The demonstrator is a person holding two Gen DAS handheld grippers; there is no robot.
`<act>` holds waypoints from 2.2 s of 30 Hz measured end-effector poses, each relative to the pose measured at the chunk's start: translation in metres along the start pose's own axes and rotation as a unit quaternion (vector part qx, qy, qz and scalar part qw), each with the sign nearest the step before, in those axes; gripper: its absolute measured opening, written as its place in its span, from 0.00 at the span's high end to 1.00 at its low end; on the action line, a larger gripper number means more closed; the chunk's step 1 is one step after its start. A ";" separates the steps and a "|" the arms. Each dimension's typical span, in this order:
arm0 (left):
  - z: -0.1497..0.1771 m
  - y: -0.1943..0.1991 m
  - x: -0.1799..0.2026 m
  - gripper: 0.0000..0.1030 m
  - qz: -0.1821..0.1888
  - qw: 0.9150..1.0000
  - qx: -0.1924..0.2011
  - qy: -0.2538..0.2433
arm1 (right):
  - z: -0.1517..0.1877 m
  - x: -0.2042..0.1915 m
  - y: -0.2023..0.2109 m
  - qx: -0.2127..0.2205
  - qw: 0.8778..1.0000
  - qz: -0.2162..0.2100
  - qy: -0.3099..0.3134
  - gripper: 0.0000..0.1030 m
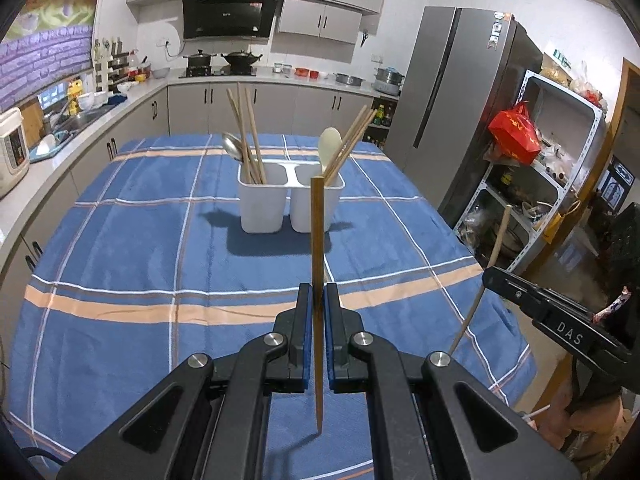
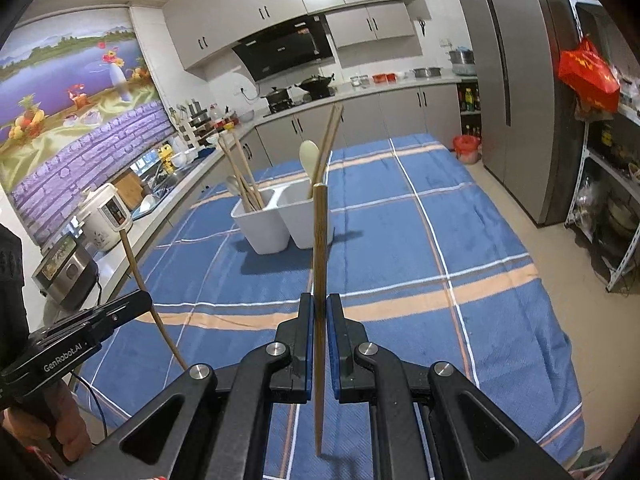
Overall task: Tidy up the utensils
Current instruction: 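Lift and carry the chopstick to the caddy with the left gripper while the right does likewise, then lower the chopstick into the caddy and open the left gripper while the right does likewise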
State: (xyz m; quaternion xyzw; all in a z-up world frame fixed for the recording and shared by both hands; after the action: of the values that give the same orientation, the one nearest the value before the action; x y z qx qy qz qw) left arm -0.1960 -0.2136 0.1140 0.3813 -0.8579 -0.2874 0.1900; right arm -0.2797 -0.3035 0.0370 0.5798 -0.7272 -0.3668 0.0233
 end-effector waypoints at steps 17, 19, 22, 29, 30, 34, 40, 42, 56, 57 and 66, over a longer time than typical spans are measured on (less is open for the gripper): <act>-0.016 0.016 -0.010 0.95 -0.043 0.998 0.023 -0.026 | -0.022 -0.019 0.010 0.033 0.999 -0.005 0.022 0.93; -0.018 0.013 -0.012 0.95 -0.046 0.998 0.022 -0.026 | -0.024 -0.021 0.010 0.034 0.999 -0.005 0.027 0.93; -0.019 0.010 -0.014 0.95 -0.048 0.998 0.021 -0.026 | -0.027 -0.023 0.009 0.035 0.999 -0.008 0.029 0.93; -0.042 0.011 -0.024 0.95 -0.039 0.998 0.036 -0.019 | -0.044 -0.028 0.005 0.038 0.999 -0.012 0.034 0.93; -0.051 0.012 -0.027 0.95 -0.037 0.998 0.043 -0.017 | -0.048 -0.028 0.004 0.040 0.999 -0.012 0.034 0.93; -0.083 0.015 -0.039 0.95 -0.034 0.997 0.065 -0.010 | -0.069 -0.032 -0.004 0.048 0.998 -0.019 0.031 0.93; -0.136 0.004 -0.061 0.95 -0.021 0.996 0.088 0.006 | -0.114 -0.047 -0.020 0.072 0.997 -0.029 0.029 0.93; -0.156 -0.004 -0.066 0.95 -0.019 0.995 0.097 0.006 | -0.132 -0.052 -0.027 0.081 0.996 -0.030 0.030 0.93; -0.233 -0.118 -0.087 0.95 -0.008 0.997 0.075 -0.015 | -0.201 -0.066 -0.127 0.066 0.997 0.006 0.045 0.93; -0.232 -0.124 -0.089 0.95 -0.006 0.997 0.072 -0.015 | -0.200 -0.065 -0.133 0.061 0.997 0.008 0.044 0.93; -0.214 -0.162 -0.081 0.95 -0.001 0.999 0.039 -0.029 | -0.190 -0.050 -0.163 0.030 0.999 0.018 0.026 0.93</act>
State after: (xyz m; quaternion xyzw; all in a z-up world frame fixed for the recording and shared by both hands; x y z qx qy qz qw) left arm 0.0605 -0.3144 0.1648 0.3806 -0.8733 -0.2646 0.1499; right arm -0.0413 -0.3666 0.1040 0.5767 -0.7472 -0.3288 0.0313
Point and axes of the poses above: each gripper's, at about its wrist camera, not at the fingertips, and y roughly against the way its jaws point, x to its right, z to its underside, the point moved 7 cm from there along -y, roughly the way its jaws point, and after that the axes turned 5 degrees about -y, right-handed, at the moved point
